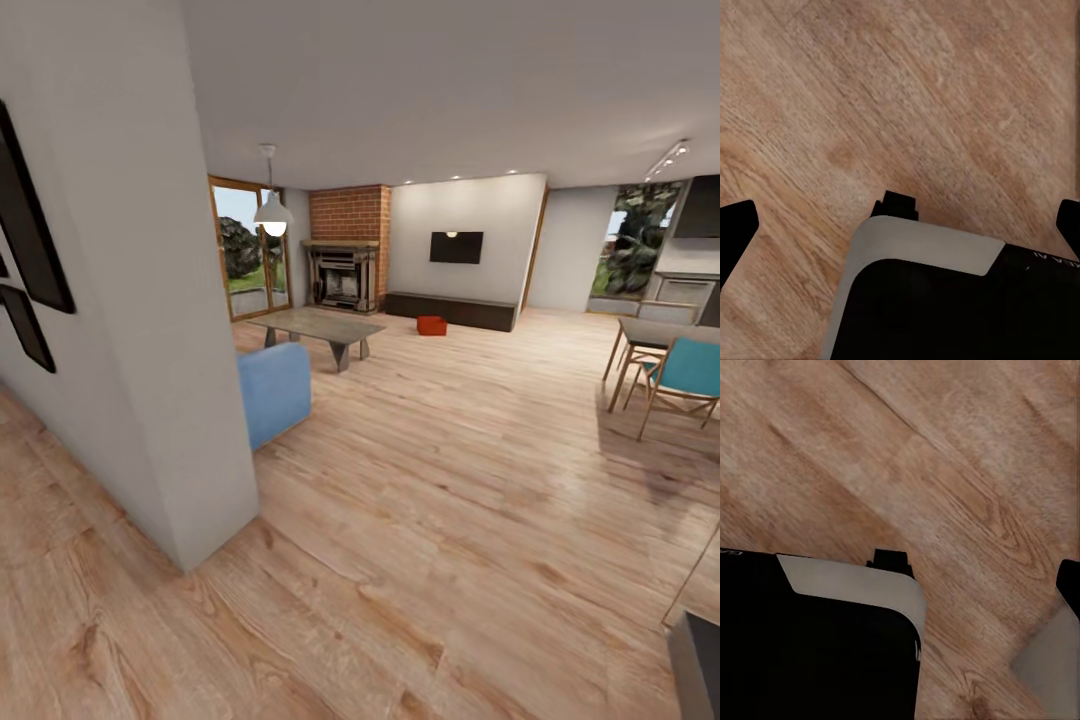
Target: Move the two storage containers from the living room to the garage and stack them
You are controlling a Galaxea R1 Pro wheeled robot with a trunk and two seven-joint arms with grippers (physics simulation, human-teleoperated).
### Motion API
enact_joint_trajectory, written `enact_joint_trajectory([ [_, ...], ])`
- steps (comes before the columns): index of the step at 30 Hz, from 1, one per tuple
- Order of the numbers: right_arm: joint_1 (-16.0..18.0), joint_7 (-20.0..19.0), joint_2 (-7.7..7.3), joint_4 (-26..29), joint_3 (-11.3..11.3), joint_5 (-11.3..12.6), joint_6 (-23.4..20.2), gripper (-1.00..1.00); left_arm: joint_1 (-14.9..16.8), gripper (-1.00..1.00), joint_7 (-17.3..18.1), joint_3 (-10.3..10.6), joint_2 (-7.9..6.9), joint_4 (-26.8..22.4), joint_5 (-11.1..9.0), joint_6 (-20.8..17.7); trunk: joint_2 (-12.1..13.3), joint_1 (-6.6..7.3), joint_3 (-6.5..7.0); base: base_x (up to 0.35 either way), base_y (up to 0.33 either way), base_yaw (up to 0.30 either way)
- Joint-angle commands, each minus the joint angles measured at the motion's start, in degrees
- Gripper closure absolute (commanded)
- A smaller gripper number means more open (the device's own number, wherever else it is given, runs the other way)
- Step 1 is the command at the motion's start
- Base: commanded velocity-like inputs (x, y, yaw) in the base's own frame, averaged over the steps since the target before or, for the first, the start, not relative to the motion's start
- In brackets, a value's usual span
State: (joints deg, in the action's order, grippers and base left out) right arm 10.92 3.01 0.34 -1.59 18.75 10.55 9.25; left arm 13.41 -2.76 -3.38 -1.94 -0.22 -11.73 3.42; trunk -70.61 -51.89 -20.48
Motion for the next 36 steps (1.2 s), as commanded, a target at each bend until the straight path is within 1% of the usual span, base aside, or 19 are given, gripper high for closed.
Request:
enact_joint_trajectory([
  [1,0.07,0.08,0.03,-0.17,0.49,0.54,0.33,-1.00,0.04,-1.00,-0.05,-0.31,0.01,0.05,-0.05,0.18,-0.03,-0.03,-0.06,0.322,0.000,0.000],
  [8,0.07,0.07,0.21,-0.17,0.49,0.56,0.33,-1.00,0.04,-1.00,-0.05,-0.31,-0.08,0.05,-0.13,0.11,-0.03,-0.03,-0.06,0.322,0.000,-0.034],
  [29,0.07,0.16,0.34,-0.18,0.49,0.61,0.32,-1.00,0.04,-1.00,-0.05,-0.30,-0.08,-0.03,0.04,0.09,-0.03,-0.03,-0.06,0.323,0.000,-0.264],
  [36,0.07,0.16,0.45,-0.17,0.49,0.61,0.33,-1.00,0.04,-1.00,-0.05,-0.31,-0.08,-0.02,0.02,0.09,-0.03,-0.03,-0.06,0.323,0.000,-0.049],
])
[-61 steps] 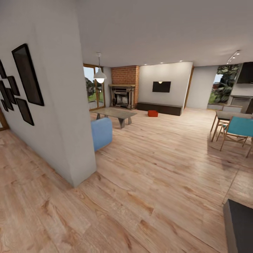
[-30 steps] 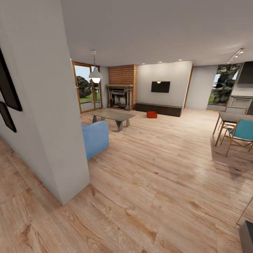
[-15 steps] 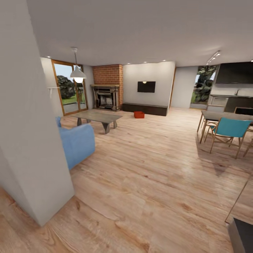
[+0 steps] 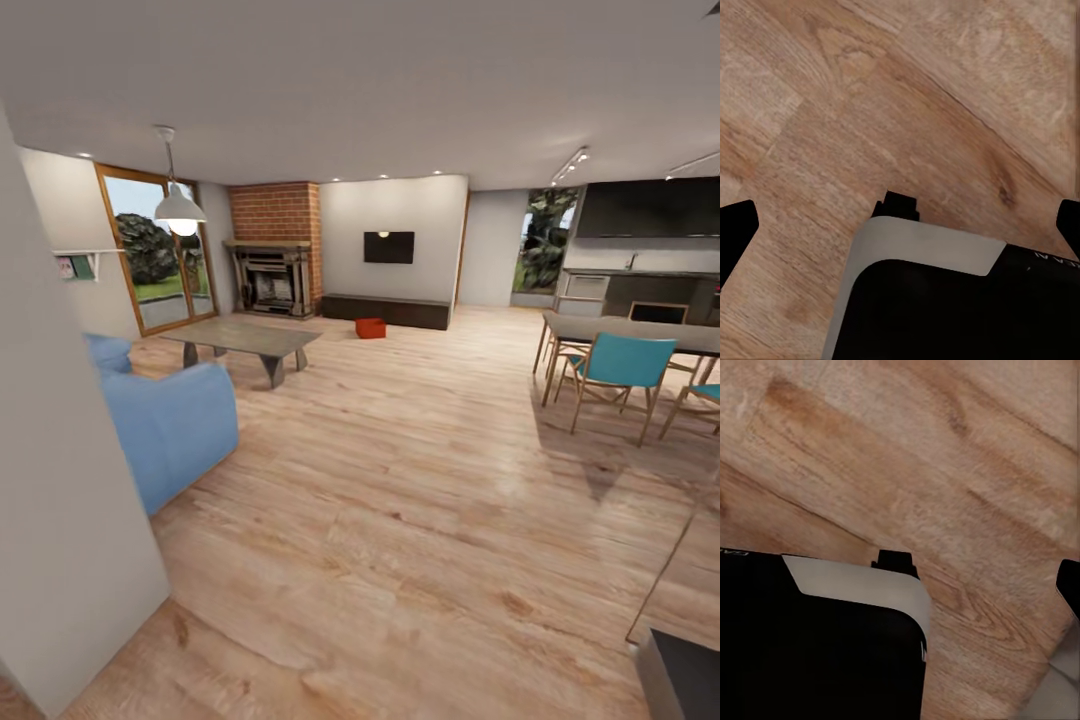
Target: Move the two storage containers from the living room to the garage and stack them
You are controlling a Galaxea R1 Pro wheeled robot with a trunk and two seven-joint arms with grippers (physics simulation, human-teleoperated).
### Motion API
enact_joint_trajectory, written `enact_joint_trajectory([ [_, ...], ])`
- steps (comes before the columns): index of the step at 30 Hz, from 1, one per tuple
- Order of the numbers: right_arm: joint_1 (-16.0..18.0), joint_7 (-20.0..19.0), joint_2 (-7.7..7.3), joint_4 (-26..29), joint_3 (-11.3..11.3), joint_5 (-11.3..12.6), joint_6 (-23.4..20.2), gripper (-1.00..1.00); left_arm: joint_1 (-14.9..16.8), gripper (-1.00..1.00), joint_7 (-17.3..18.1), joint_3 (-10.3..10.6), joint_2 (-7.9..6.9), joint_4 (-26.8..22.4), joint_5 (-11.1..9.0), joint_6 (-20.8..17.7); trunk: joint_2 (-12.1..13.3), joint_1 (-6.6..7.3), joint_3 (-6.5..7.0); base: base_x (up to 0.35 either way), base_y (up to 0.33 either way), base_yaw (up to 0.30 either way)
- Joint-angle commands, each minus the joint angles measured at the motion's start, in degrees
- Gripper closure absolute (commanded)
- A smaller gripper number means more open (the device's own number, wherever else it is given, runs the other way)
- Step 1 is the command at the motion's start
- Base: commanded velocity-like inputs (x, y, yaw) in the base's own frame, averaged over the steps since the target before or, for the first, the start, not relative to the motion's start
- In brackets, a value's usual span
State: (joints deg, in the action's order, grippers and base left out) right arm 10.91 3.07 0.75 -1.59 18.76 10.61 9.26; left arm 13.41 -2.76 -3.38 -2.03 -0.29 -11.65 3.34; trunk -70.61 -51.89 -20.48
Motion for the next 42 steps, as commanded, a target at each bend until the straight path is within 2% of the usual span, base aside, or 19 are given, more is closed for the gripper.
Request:
enact_joint_trajectory([
  [1,0.07,0.09,0.04,-0.17,0.49,0.55,0.32,-1.00,0.04,-1.00,-0.05,-0.31,0.01,0.04,-0.07,0.18,-0.03,-0.03,-0.06,0.323,0.000,-0.010],
  [42,0.07,-0.05,-0.26,-0.17,0.49,0.55,0.32,-1.00,0.04,-1.00,-0.05,-0.32,0.01,0.11,-0.12,0.18,-0.03,-0.03,0.25,0.323,0.000,-0.010],
])
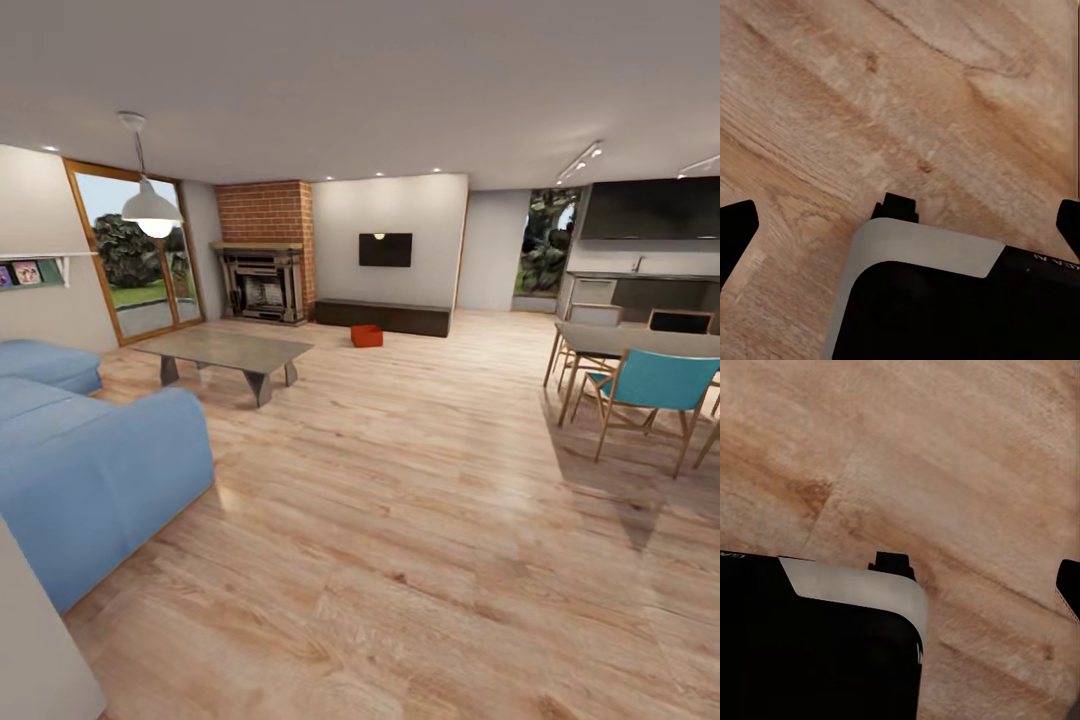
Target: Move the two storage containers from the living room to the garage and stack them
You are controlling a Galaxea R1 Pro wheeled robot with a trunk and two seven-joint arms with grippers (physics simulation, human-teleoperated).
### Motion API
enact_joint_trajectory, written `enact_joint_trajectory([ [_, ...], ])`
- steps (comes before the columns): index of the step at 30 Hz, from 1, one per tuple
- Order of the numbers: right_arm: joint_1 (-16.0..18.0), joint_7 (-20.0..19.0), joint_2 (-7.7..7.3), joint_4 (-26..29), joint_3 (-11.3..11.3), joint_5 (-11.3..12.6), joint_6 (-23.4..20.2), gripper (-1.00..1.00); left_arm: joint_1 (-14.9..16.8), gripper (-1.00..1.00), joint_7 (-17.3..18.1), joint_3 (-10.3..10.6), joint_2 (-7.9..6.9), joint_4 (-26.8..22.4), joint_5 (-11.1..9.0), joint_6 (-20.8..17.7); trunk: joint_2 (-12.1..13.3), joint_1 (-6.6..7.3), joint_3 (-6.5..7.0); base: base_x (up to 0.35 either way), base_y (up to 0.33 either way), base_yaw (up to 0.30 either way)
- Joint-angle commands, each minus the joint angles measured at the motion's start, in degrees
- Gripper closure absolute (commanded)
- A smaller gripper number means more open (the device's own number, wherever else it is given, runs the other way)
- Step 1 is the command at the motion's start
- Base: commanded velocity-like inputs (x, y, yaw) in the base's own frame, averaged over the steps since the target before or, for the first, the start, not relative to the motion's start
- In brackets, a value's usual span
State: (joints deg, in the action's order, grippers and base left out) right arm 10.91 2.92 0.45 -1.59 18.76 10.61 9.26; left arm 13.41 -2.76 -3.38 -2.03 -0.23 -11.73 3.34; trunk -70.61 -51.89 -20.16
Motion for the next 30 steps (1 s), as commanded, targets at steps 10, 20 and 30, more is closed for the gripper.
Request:
enact_joint_trajectory([
  [10,0.07,0.24,0.33,-0.17,0.42,0.55,0.32,-1.00,0.04,-1.00,-0.05,-0.28,0.00,0.02,-0.05,0.18,-0.03,-0.03,-0.06,0.323,0.000,-0.154],
  [20,0.07,0.16,0.04,-0.17,0.47,0.55,0.27,-1.00,0.04,-1.00,-0.05,-0.29,0.00,0.05,-0.05,0.18,-0.03,-0.03,-0.06,0.323,0.000,-0.042],
  [30,0.07,-0.54,-0.27,-0.17,0.49,0.55,0.15,-1.00,0.04,-1.00,-0.05,-0.29,0.00,0.03,-0.05,0.18,-0.03,-0.03,-0.06,0.323,0.000,-0.001],
])
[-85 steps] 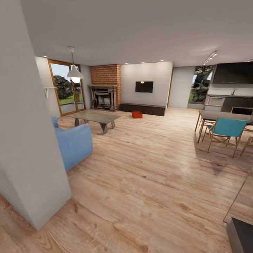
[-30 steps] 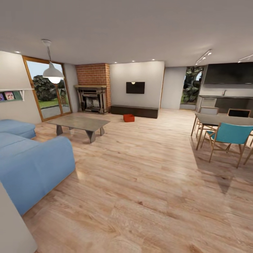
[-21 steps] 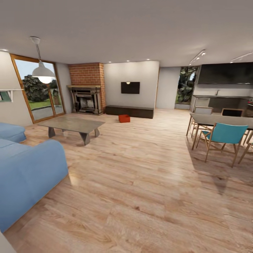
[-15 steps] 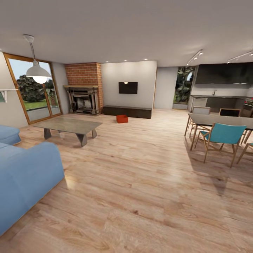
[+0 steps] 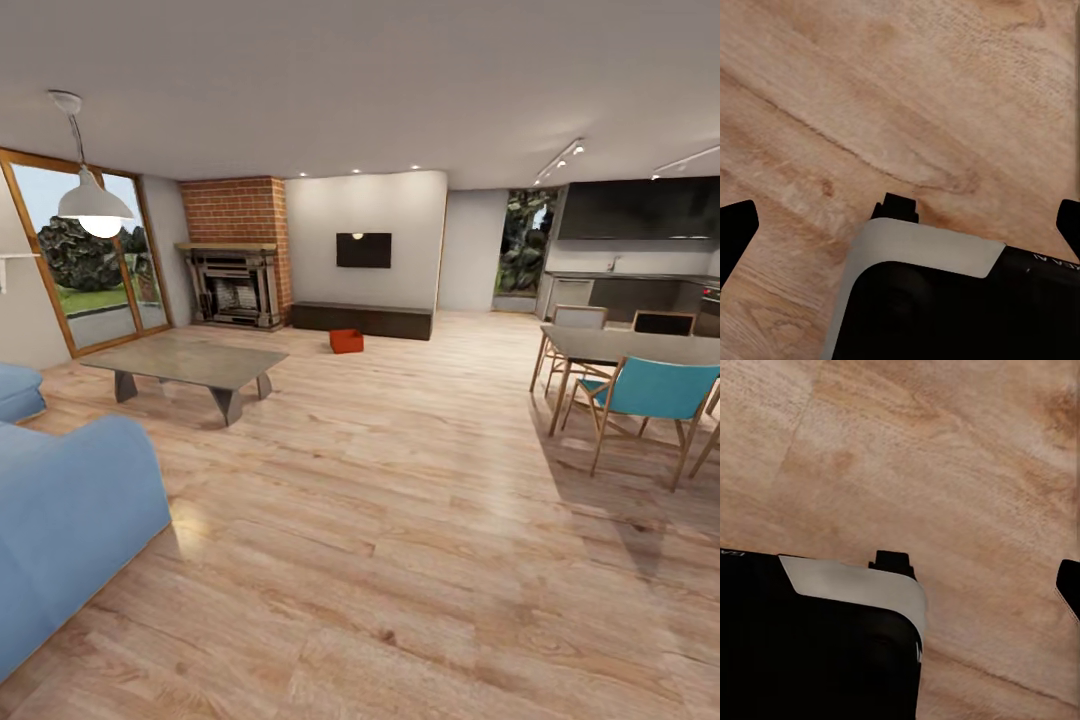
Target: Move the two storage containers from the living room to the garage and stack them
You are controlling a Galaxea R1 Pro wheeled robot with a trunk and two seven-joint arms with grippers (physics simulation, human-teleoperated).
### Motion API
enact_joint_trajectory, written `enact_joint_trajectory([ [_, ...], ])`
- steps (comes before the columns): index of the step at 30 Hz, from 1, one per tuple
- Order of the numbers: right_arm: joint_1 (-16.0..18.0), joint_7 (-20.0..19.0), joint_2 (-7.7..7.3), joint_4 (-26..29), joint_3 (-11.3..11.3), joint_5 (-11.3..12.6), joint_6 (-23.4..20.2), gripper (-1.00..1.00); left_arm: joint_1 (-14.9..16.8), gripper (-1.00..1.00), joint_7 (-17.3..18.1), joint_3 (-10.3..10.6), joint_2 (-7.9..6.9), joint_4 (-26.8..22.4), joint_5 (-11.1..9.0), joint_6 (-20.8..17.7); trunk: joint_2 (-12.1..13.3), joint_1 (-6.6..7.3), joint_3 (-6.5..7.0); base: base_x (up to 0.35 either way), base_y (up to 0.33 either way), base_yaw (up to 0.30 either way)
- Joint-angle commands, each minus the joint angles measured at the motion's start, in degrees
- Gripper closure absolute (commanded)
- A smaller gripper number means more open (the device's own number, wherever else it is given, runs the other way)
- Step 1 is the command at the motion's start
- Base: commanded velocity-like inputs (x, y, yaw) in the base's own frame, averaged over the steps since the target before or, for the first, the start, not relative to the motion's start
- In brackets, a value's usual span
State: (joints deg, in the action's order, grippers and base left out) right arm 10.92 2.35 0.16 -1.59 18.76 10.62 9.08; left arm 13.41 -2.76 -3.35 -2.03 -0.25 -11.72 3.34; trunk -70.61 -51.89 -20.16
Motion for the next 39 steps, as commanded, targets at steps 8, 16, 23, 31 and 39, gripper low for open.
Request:
enact_joint_trajectory([
  [8,0.07,0.11,0.07,-0.17,0.49,0.54,0.48,-1.00,0.04,-1.00,-0.05,-0.33,0.01,0.07,-0.05,0.24,-0.03,-0.03,-0.06,0.323,0.000,-0.003],
  [16,0.07,0.66,0.49,-0.17,0.46,0.54,0.50,-1.00,0.04,-1.00,-0.05,-0.34,0.01,0.07,-0.05,0.27,-0.03,-0.03,-0.06,0.323,0.000,-0.183],
  [23,0.07,0.72,0.54,-0.17,0.48,0.54,0.50,-1.00,0.04,-1.00,-0.05,-0.34,0.01,0.06,-0.05,0.26,-0.03,-0.03,-0.06,0.323,0.000,-0.282],
  [31,0.07,0.73,0.30,-0.17,0.45,0.54,0.46,-1.00,0.04,-1.00,-0.05,-0.34,0.04,0.06,-0.05,0.18,-0.03,-0.03,-0.06,0.323,0.000,-0.079],
  [39,0.07,0.72,0.20,-0.17,0.49,0.54,0.40,-1.00,0.04,-1.00,-0.05,-0.32,0.05,0.07,-0.05,0.18,-0.03,-0.03,-0.06,0.323,0.000,-0.004],
])
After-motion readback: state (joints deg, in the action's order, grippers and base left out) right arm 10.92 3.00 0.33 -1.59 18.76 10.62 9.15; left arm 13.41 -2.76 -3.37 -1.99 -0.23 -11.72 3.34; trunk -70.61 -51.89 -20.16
